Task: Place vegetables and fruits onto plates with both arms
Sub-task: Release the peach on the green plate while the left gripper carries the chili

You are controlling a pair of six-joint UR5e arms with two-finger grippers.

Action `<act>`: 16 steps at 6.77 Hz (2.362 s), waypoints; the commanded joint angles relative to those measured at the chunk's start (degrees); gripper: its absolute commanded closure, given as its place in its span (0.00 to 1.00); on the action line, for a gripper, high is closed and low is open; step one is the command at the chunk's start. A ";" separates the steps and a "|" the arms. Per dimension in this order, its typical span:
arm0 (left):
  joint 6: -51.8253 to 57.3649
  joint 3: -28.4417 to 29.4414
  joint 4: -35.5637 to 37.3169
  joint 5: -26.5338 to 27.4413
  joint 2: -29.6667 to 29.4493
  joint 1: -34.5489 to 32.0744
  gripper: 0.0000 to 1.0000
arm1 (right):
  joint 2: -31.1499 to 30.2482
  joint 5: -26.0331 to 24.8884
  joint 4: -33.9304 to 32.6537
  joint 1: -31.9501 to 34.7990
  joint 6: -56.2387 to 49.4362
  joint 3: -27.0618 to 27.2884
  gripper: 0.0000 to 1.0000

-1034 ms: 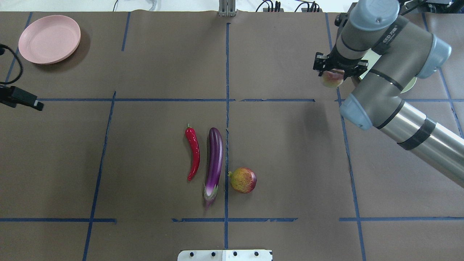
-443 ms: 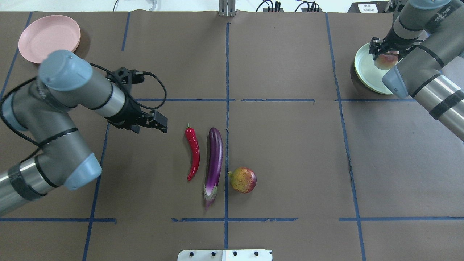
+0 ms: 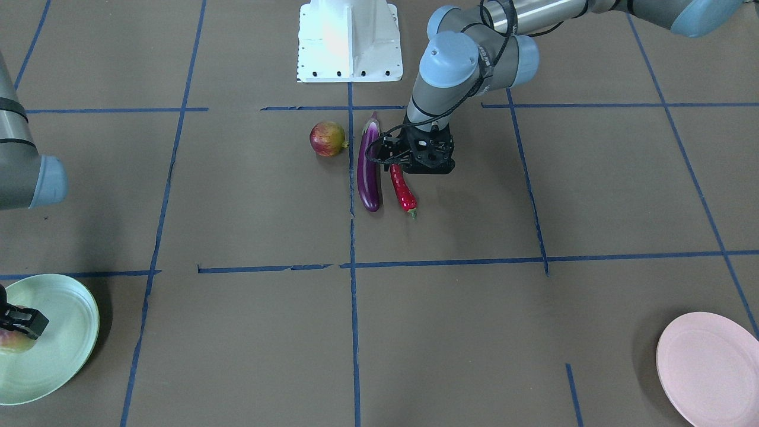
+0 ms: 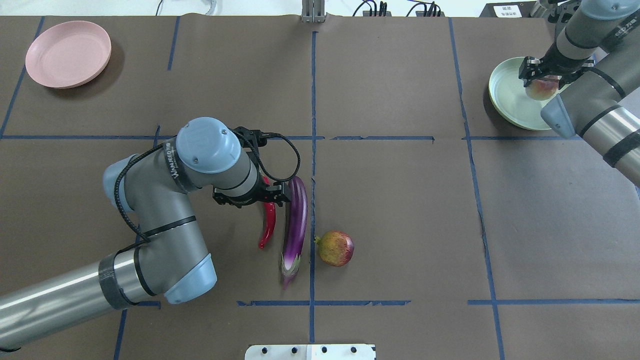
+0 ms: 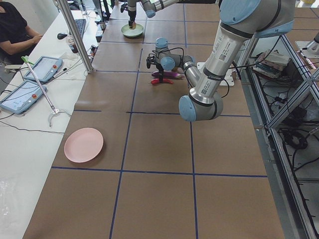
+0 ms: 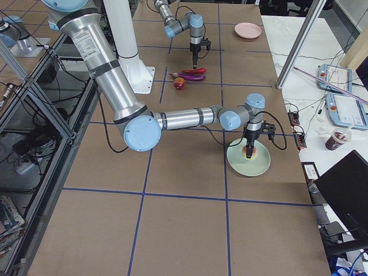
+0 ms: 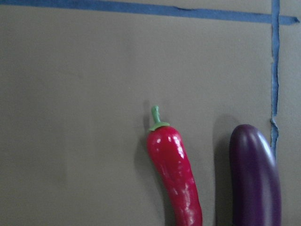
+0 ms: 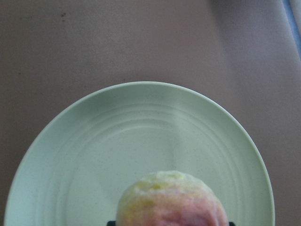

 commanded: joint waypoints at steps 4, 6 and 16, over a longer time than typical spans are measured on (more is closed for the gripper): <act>0.56 7.57 0.86 2.05 -4.55 -0.59 1.00 | -6.02 10.47 -0.75 0.86 4.88 15.46 0.00; 0.91 6.00 0.60 1.44 -4.38 -7.94 1.00 | -6.91 11.64 -0.58 -7.69 20.73 24.93 0.00; 32.64 52.83 -22.43 13.02 -7.18 -38.20 0.91 | 1.26 -12.62 -17.45 -46.51 54.84 42.48 0.00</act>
